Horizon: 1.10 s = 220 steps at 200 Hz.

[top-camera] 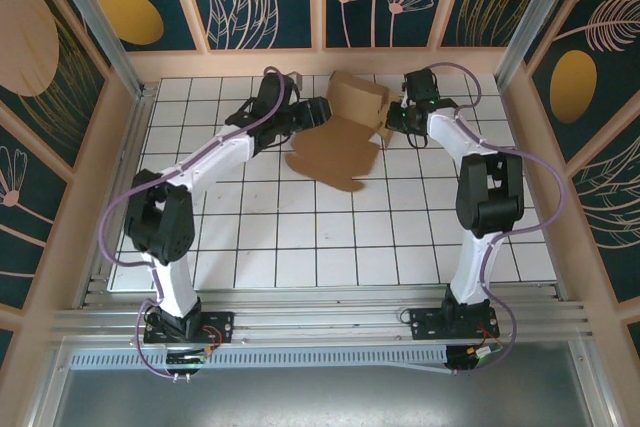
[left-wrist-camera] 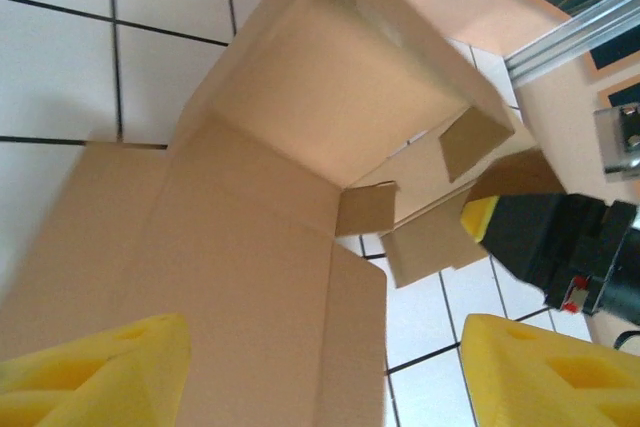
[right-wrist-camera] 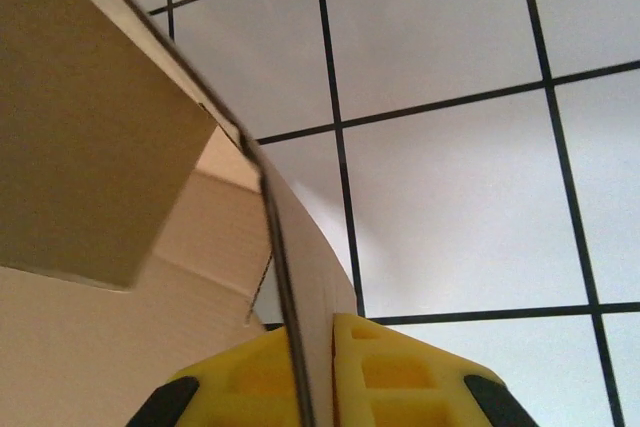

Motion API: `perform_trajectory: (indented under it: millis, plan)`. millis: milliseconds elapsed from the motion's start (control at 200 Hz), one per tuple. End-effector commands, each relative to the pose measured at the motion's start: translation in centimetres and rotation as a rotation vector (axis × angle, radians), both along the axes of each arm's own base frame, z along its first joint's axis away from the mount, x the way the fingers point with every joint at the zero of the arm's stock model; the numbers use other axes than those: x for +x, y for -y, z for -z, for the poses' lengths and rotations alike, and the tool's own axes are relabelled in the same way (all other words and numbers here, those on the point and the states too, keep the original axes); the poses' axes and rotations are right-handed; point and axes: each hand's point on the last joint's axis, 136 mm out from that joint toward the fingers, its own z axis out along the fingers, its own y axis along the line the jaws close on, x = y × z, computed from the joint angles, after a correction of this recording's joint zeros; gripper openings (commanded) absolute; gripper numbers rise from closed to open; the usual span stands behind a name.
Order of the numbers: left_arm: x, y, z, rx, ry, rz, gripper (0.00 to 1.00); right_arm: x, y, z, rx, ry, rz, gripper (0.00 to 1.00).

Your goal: Fold the paper box

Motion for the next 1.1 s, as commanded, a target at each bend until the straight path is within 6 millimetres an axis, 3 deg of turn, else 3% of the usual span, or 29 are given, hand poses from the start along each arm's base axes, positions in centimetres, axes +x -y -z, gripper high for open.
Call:
perform_trajectory:
  millis: [0, 110, 215, 345, 405, 511, 566, 691, 911, 1096]
  plan:
    - [-0.1, -0.7, 0.6, 0.027, 0.038, -0.026, 0.71, 0.0, -0.2, -2.1, -0.039, 0.077, 0.001, 0.09]
    - [-0.4, -0.5, 2.4, 0.041, -0.007, -0.002, 0.67, -0.5, -0.5, -1.5, -0.068, 0.078, -0.014, 0.09]
    - [-1.8, 2.2, 3.7, -0.035, -0.041, 0.155, 0.65, -0.6, -0.4, -1.2, -0.072, 0.071, -0.017, 0.09]
    - [-2.9, 4.6, 6.9, -0.062, -0.089, 0.274, 0.63, -0.6, -0.6, -1.2, -0.072, 0.072, -0.022, 0.09]
    - [-2.5, 5.2, 8.1, -0.019, -0.104, 0.282, 0.59, -0.6, -0.9, -1.3, -0.079, 0.076, -0.037, 0.09]
    - [-1.2, 5.9, 8.0, 0.008, -0.097, 0.271, 0.46, -0.9, -1.3, -1.0, -0.141, 0.093, -0.098, 0.09]
    - [-0.5, 5.7, 8.2, 0.043, -0.108, 0.252, 0.38, -1.0, -1.2, -0.9, -0.195, 0.103, -0.122, 0.09]
    - [1.0, 5.2, 9.5, 0.125, -0.126, 0.207, 0.3, -1.0, -0.9, -1.3, -0.271, 0.129, -0.158, 0.08]
    - [1.6, 7.4, 13.3, 0.072, -0.212, 0.258, 0.27, -1.1, -2.3, -2.0, -0.245, 0.144, -0.216, 0.08]
    - [2.2, 6.9, 16.6, 0.108, -0.237, 0.221, 0.26, -1.2, -2.4, -1.6, -0.238, 0.122, -0.222, 0.08]
